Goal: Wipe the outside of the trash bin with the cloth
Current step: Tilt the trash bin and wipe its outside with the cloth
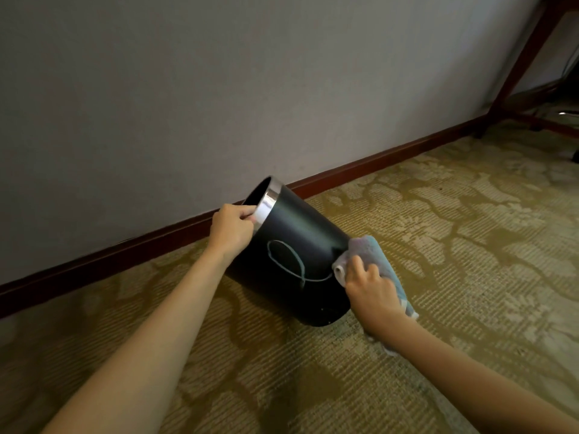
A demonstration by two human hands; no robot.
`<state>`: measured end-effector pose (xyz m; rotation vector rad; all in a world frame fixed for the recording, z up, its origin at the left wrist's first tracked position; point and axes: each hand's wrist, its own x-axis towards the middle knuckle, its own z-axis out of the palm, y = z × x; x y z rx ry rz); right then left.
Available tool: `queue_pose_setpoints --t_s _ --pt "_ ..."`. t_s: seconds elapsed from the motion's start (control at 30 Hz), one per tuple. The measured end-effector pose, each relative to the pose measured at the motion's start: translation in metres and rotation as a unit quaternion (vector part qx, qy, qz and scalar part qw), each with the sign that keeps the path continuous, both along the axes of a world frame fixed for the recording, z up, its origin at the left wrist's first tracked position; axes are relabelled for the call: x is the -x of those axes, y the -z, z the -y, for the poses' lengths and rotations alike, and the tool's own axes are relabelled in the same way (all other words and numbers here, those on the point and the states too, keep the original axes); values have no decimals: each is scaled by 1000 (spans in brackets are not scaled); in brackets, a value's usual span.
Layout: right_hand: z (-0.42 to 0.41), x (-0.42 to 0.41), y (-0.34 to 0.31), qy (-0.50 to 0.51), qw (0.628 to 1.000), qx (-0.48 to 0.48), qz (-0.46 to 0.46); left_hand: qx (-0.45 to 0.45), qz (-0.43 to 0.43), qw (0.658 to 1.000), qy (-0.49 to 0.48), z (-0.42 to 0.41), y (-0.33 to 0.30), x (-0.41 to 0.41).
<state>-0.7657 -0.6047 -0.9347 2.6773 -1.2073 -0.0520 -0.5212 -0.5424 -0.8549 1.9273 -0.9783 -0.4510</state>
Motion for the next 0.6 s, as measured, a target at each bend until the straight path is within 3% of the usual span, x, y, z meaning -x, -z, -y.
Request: queue_pose_setpoints --t_s 0.17,0.3,0.43,0.6 --pt "22 3 -9 46 997 -40 51 4 -27 1000 3 -3 1 6" --pt "23 -34 -46 -19 991 -10 135 8 -39 999 31 1 -3 24" --pt "17 -72 -85 -66 971 18 231 23 17 999 34 6 -1 44" --pt "18 -50 -65 -78 981 12 179 26 11 999 32 8 1 34"
